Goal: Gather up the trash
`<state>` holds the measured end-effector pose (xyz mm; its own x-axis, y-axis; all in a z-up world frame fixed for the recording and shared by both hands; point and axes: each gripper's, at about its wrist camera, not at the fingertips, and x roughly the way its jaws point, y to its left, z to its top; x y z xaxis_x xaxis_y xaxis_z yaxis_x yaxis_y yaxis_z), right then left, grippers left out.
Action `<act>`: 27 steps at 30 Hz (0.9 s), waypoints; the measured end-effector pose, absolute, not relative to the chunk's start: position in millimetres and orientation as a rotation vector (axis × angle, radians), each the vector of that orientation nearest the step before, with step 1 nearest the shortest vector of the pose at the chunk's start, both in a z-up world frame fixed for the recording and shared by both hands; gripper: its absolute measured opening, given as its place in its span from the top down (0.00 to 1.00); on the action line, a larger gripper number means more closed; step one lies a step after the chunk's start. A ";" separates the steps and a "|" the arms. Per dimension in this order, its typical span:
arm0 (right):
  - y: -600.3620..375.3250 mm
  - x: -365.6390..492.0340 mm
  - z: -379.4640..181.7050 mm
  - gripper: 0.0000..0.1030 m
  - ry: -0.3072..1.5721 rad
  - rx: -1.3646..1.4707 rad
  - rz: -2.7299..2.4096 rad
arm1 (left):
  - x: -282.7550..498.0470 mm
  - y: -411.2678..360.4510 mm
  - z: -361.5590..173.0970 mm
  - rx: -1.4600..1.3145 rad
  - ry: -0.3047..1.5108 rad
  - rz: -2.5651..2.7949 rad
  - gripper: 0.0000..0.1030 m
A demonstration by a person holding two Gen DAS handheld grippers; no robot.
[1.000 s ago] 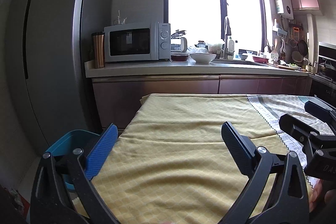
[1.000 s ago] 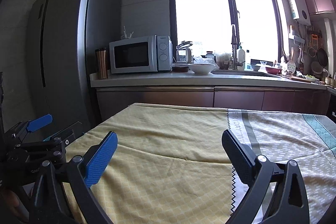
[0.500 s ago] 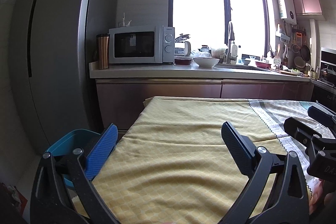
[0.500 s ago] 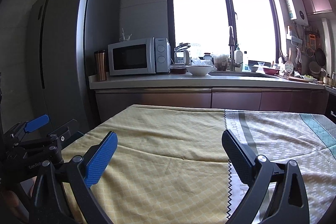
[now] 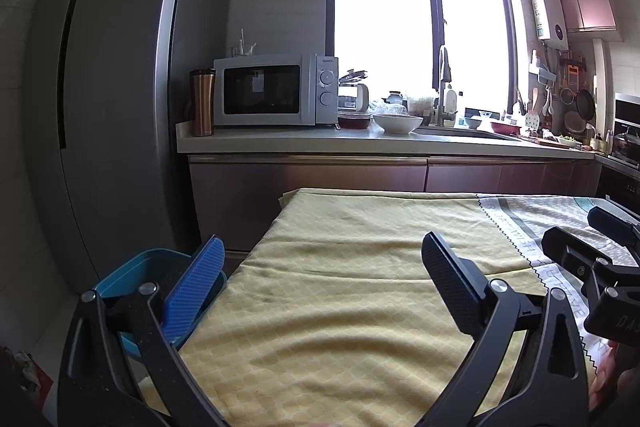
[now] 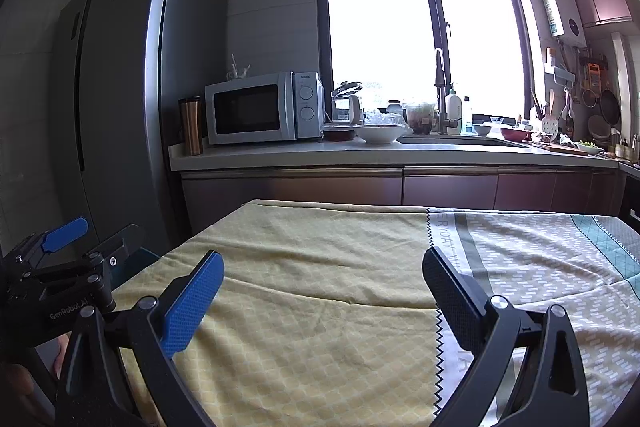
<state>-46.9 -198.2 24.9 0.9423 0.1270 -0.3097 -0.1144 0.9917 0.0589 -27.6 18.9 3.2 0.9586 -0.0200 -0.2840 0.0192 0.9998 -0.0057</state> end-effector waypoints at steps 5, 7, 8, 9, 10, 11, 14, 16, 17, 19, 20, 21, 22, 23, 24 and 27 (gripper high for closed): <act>-198.2 -46.0 23.1 0.07 0.326 0.042 0.119 | -28.2 18.6 2.5 -0.001 0.292 -0.018 0.05; -197.8 -45.4 22.6 0.07 0.328 0.041 0.120 | -28.6 18.6 1.6 0.003 0.292 -0.013 0.05; -197.7 -45.1 22.6 0.07 0.328 0.040 0.119 | -28.8 18.9 1.4 0.003 0.292 -0.013 0.05; -197.6 -44.6 22.9 0.07 0.327 0.041 0.119 | -28.8 18.7 1.4 0.001 0.292 -0.013 0.05; -197.2 -44.8 22.9 0.07 0.328 0.041 0.119 | -28.9 18.9 1.4 0.000 0.291 -0.011 0.05; -197.2 -44.6 22.8 0.07 0.328 0.041 0.119 | -28.8 19.0 1.4 -0.001 0.292 -0.012 0.05; -197.1 -44.4 22.5 0.07 0.329 0.042 0.119 | -29.5 19.0 1.6 -0.001 0.290 -0.010 0.05; -197.1 -44.6 22.6 0.07 0.328 0.040 0.119 | -29.9 18.8 1.6 -0.002 0.290 -0.010 0.05; -197.0 -44.6 22.5 0.07 0.327 0.039 0.117 | -30.3 18.8 1.3 -0.002 0.289 -0.010 0.05; -196.9 -45.0 22.5 0.07 0.327 0.041 0.117 | -29.2 18.7 1.5 0.000 0.291 -0.009 0.05; -196.9 -45.0 22.3 0.07 0.327 0.041 0.115 | -29.5 18.9 1.4 -0.001 0.291 -0.009 0.05; -197.0 -44.9 22.1 0.07 0.327 0.042 0.115 | -30.0 18.3 2.0 -0.001 0.290 -0.009 0.05; -196.8 -44.8 21.8 0.07 0.329 0.042 0.114 | -29.3 18.8 2.1 -0.002 0.291 -0.009 0.05; -196.9 -44.5 21.6 0.07 0.330 0.043 0.114 | -29.1 18.7 2.0 -0.002 0.292 -0.009 0.05; -197.0 -44.4 21.6 0.07 0.329 0.044 0.113 | -29.7 18.8 2.0 -0.002 0.291 -0.008 0.05; -197.1 -44.4 21.7 0.07 0.329 0.043 0.114 | -29.9 18.9 1.9 -0.003 0.291 -0.007 0.05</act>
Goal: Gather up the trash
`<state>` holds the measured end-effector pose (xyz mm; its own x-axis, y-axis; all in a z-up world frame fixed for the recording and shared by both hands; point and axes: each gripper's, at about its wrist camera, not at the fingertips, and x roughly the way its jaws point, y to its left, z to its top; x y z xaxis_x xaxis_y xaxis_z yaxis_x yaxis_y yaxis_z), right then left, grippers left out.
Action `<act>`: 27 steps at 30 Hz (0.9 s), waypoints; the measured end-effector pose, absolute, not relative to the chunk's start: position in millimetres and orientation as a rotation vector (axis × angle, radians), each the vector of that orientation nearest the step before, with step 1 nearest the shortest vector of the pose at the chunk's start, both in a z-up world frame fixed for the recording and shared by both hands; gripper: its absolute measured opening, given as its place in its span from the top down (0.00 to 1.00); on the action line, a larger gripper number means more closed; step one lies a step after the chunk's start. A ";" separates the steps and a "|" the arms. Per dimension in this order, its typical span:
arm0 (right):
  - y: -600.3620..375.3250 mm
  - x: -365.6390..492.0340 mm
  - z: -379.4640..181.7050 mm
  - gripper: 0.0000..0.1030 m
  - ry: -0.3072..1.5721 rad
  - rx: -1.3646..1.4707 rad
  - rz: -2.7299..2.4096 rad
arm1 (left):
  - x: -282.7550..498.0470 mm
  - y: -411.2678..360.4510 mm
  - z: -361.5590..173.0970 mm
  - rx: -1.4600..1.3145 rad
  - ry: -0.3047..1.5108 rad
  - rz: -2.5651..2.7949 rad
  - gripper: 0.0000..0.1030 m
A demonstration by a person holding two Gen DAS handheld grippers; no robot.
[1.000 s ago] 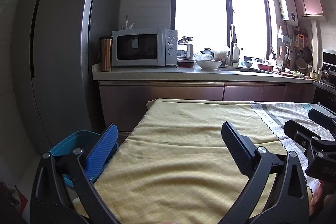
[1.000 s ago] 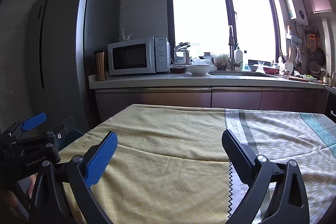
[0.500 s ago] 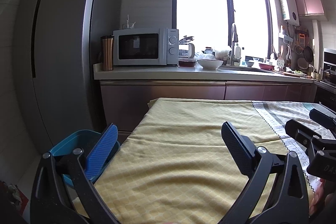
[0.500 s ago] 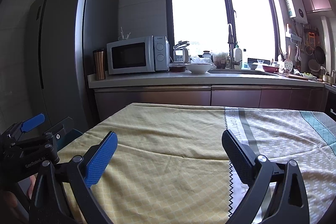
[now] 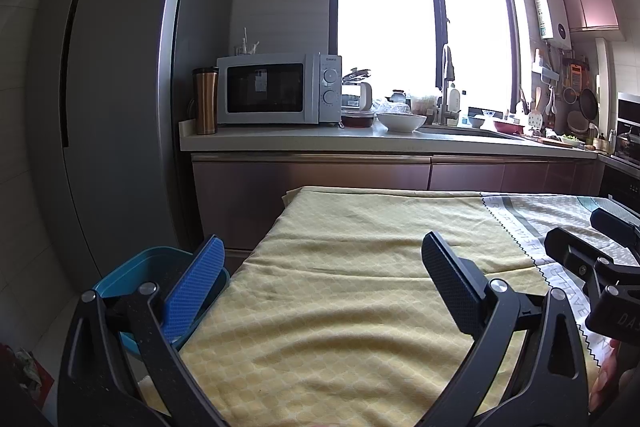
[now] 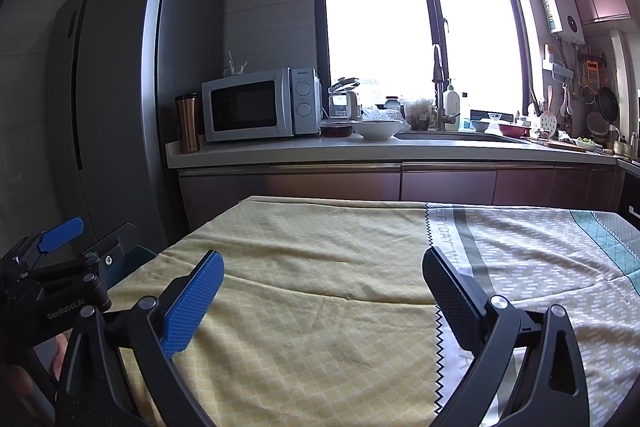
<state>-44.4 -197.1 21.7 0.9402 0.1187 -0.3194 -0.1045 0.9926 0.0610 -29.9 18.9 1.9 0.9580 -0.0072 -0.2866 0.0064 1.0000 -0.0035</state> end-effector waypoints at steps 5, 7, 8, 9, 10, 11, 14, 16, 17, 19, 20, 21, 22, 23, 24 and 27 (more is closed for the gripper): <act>-197.1 -43.5 21.4 0.07 0.332 0.043 0.115 | -29.4 18.8 1.3 -0.004 0.291 -0.004 0.05; -197.3 -43.2 21.4 0.07 0.331 0.044 0.114 | -29.2 19.0 1.4 -0.004 0.292 -0.004 0.05; -197.3 -42.8 21.4 0.07 0.332 0.044 0.114 | -29.3 19.1 1.3 -0.004 0.291 -0.003 0.05; -197.1 -43.4 21.5 0.07 0.331 0.044 0.114 | -29.2 19.0 1.4 -0.003 0.290 -0.002 0.05; -197.2 -43.3 21.6 0.07 0.330 0.044 0.114 | -29.2 19.2 1.5 -0.003 0.290 -0.002 0.05; -197.2 -43.5 21.6 0.07 0.328 0.045 0.114 | -29.1 19.2 1.2 -0.004 0.291 -0.003 0.05; -196.9 -44.0 21.6 0.07 0.327 0.046 0.113 | -29.1 19.1 1.4 -0.003 0.291 -0.002 0.05; -197.1 -43.5 21.6 0.07 0.328 0.047 0.113 | -29.3 19.1 1.5 -0.003 0.289 -0.001 0.05; -196.7 -44.3 21.5 0.07 0.326 0.047 0.112 | -28.9 19.2 1.4 -0.002 0.289 -0.001 0.05; -196.2 -44.8 21.8 0.07 0.326 0.047 0.112 | -28.9 19.3 1.4 -0.004 0.290 -0.001 0.05; -196.1 -44.9 21.8 0.07 0.325 0.047 0.111 | -29.6 18.7 1.6 -0.004 0.290 0.000 0.05; -196.2 -44.8 21.9 0.07 0.326 0.048 0.112 | -29.7 18.5 1.6 -0.004 0.290 0.000 0.05; -196.1 -44.5 21.9 0.07 0.327 0.048 0.113 | -29.7 18.7 1.6 -0.004 0.290 0.000 0.05; -195.9 -44.9 21.9 0.07 0.327 0.048 0.112 | -29.7 18.8 1.7 -0.004 0.290 -0.001 0.05; -195.5 -44.8 21.8 0.07 0.327 0.047 0.112 | -29.6 18.6 1.6 -0.003 0.289 0.000 0.05; -195.6 -44.9 21.7 0.07 0.326 0.048 0.113 | -29.5 19.1 1.5 -0.007 0.291 -0.001 0.05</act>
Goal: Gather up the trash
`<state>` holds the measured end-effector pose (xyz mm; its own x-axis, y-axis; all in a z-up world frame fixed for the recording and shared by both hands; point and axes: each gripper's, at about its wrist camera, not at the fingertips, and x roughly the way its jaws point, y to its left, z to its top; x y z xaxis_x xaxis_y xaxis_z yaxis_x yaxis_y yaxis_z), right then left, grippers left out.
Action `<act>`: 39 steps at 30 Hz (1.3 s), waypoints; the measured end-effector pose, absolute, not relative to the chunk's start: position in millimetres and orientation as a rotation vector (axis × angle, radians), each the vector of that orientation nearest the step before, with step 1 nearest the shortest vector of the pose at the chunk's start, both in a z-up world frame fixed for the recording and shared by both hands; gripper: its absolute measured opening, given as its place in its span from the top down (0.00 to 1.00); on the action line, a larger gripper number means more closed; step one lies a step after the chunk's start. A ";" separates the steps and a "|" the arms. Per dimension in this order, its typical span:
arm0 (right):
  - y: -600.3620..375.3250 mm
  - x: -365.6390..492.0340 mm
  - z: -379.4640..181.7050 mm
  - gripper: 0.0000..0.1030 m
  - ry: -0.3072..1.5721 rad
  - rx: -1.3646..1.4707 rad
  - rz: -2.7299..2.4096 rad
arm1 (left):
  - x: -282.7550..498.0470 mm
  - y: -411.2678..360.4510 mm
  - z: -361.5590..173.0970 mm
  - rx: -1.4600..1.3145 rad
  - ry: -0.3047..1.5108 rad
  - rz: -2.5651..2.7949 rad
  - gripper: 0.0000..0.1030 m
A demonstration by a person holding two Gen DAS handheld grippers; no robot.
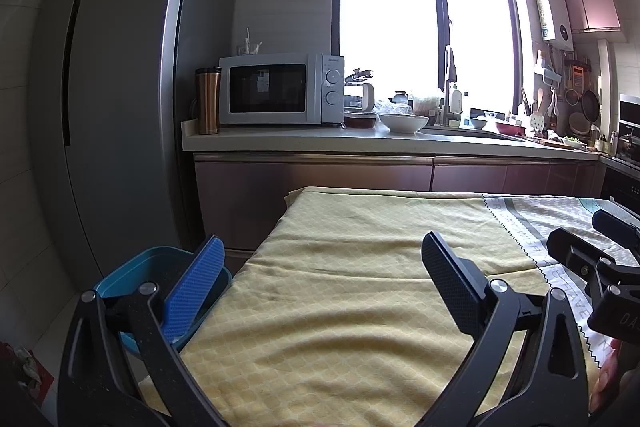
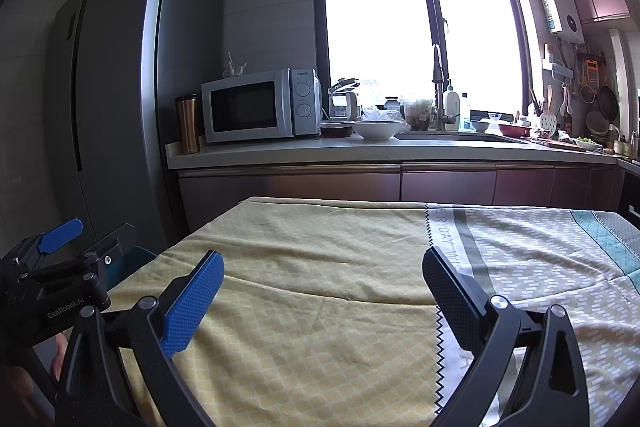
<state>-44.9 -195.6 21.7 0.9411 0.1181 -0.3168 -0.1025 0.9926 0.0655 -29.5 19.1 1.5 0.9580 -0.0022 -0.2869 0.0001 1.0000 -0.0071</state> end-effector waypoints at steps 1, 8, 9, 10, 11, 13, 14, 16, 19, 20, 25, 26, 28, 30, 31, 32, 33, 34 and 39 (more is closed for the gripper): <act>-195.4 -44.5 21.6 0.07 0.327 0.048 0.113 | -29.5 19.0 1.4 -0.007 0.291 0.000 0.05; -194.6 -44.5 21.5 0.07 0.328 0.048 0.114 | -30.3 18.5 1.6 -0.007 0.291 0.002 0.05; -194.6 -44.3 21.4 0.07 0.328 0.048 0.115 | -30.1 18.7 1.7 -0.008 0.291 0.002 0.05; -194.5 -44.0 21.4 0.07 0.329 0.049 0.115 | -30.1 19.3 2.0 -0.008 0.290 0.002 0.05; -194.4 -44.2 21.6 0.07 0.329 0.048 0.114 | -30.2 19.3 2.0 -0.008 0.289 0.003 0.05; -194.2 -43.7 21.9 0.07 0.328 0.046 0.115 | -29.5 19.5 2.0 -0.009 0.289 0.002 0.05; -194.2 -43.7 21.8 0.07 0.328 0.045 0.115 | -29.6 19.6 2.3 -0.010 0.288 0.003 0.05; -194.2 -43.8 22.0 0.07 0.326 0.044 0.116 | -29.5 19.5 2.1 -0.009 0.289 0.002 0.05; -194.2 -44.2 22.2 0.07 0.326 0.044 0.116 | -29.6 19.5 2.2 -0.010 0.289 0.002 0.05; -194.0 -44.2 22.2 0.07 0.327 0.044 0.117 | -29.4 19.4 2.0 -0.010 0.289 0.002 0.05; -194.7 -43.7 22.6 0.07 0.329 0.042 0.117 | -29.8 19.5 2.1 -0.011 0.290 0.003 0.05; -194.7 -44.0 22.6 0.07 0.328 0.043 0.117 | -29.7 19.3 2.0 -0.011 0.290 0.002 0.05; -194.8 -43.4 22.6 0.07 0.330 0.043 0.118 | -29.8 19.6 2.3 -0.010 0.290 0.003 0.05; -195.2 -43.7 22.3 0.07 0.331 0.042 0.118 | -29.4 19.5 1.9 -0.011 0.292 0.003 0.05; -195.3 -43.4 22.4 0.07 0.331 0.042 0.119 | -29.4 19.7 1.9 -0.011 0.292 0.005 0.05; -195.3 -43.4 22.3 0.07 0.332 0.042 0.120 | -29.4 19.8 1.5 -0.012 0.293 0.005 0.05; -195.1 -43.3 22.3 0.07 0.333 0.042 0.119 | -29.4 19.7 1.4 -0.012 0.293 0.005 0.05; -195.2 -43.3 22.4 0.07 0.332 0.042 0.119 | -29.4 19.7 1.4 -0.011 0.293 0.006 0.05; -195.2 -42.7 22.1 0.07 0.333 0.042 0.120 | -29.4 19.9 0.9 -0.012 0.294 0.005 0.05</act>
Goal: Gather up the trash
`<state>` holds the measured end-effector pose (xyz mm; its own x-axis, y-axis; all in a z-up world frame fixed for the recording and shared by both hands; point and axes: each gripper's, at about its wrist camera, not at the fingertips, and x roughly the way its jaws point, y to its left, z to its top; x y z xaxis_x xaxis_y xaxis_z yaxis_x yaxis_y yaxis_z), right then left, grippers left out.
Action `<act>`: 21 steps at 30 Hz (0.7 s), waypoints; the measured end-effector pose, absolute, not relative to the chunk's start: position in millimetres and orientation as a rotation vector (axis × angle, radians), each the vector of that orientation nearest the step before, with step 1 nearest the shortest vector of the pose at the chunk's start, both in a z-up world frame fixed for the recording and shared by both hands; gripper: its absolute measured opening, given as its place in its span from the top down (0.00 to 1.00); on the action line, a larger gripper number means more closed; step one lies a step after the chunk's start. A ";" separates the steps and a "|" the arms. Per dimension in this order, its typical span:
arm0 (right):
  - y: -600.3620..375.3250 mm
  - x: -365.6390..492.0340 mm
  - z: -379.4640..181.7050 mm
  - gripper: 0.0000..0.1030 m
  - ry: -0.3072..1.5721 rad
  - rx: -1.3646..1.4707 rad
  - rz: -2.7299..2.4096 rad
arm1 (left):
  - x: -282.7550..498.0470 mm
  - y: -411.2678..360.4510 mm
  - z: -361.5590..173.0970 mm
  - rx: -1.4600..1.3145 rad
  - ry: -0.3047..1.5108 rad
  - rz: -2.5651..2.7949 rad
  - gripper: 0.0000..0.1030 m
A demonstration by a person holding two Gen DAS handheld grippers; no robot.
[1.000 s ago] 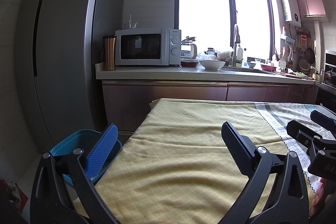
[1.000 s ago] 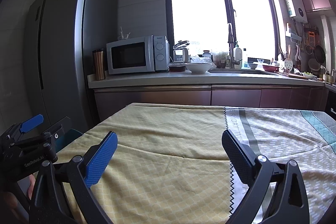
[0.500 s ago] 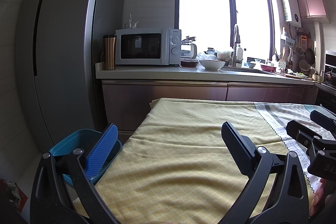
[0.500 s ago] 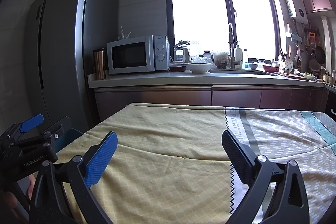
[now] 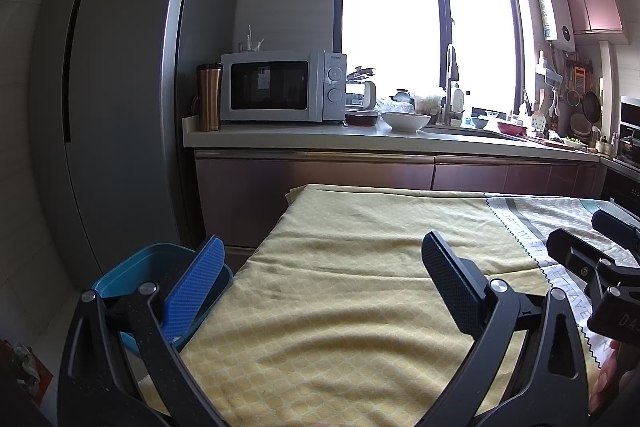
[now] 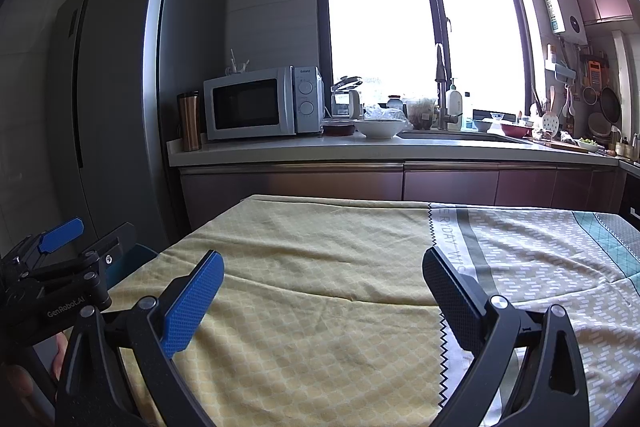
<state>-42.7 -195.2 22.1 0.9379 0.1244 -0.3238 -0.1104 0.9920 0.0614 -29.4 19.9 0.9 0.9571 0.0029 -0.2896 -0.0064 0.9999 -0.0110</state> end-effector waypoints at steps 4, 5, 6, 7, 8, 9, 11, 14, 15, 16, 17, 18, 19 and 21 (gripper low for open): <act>-195.4 -42.6 22.2 0.07 0.333 0.043 0.119 | -29.8 19.8 -0.2 -0.012 0.296 0.007 0.05; -195.5 -42.6 22.2 0.07 0.333 0.043 0.119 | -30.2 19.5 -0.5 -0.012 0.296 0.007 0.05; -195.4 -42.0 22.1 0.07 0.334 0.043 0.120 | -29.7 19.8 -0.1 -0.013 0.296 0.005 0.05; -195.3 -42.0 21.9 0.07 0.335 0.042 0.120 | -29.8 19.8 -0.1 -0.012 0.296 0.006 0.05; -195.4 -42.0 21.8 0.07 0.335 0.042 0.120 | -30.3 19.3 -0.5 -0.010 0.295 0.007 0.05; -195.5 -41.9 21.6 0.07 0.336 0.043 0.121 | -29.9 19.6 -0.9 -0.012 0.296 0.006 0.05; -196.1 -42.0 21.1 0.07 0.336 0.044 0.120 | -30.1 19.3 -1.6 -0.012 0.298 0.006 0.05; -196.7 -41.7 20.5 0.07 0.335 0.045 0.119 | -30.5 18.7 -3.0 -0.012 0.301 0.005 0.05; -196.9 -41.8 20.4 0.07 0.337 0.045 0.119 | -30.1 18.9 -3.0 -0.011 0.301 0.005 0.05; -197.1 -41.5 20.1 0.07 0.339 0.046 0.119 | -30.0 19.1 -3.5 -0.011 0.302 0.007 0.05; -197.4 -41.5 19.8 0.07 0.339 0.047 0.118 | -30.5 18.8 -4.1 -0.012 0.303 0.006 0.05; -197.4 -41.3 19.9 0.07 0.339 0.048 0.119 | -30.2 18.5 -4.4 -0.011 0.304 0.006 0.05; -197.5 -41.1 19.9 0.07 0.339 0.047 0.119 | -29.9 18.7 -4.3 -0.010 0.305 0.008 0.05; -197.9 -41.5 19.9 0.07 0.337 0.048 0.119 | -30.1 18.5 -4.5 -0.011 0.306 0.006 0.05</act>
<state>-41.5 -197.9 19.9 0.9366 0.1249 -0.3273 -0.1089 0.9918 0.0667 -30.1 18.5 -4.5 0.9536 0.0045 -0.3010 -0.0077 0.9999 -0.0096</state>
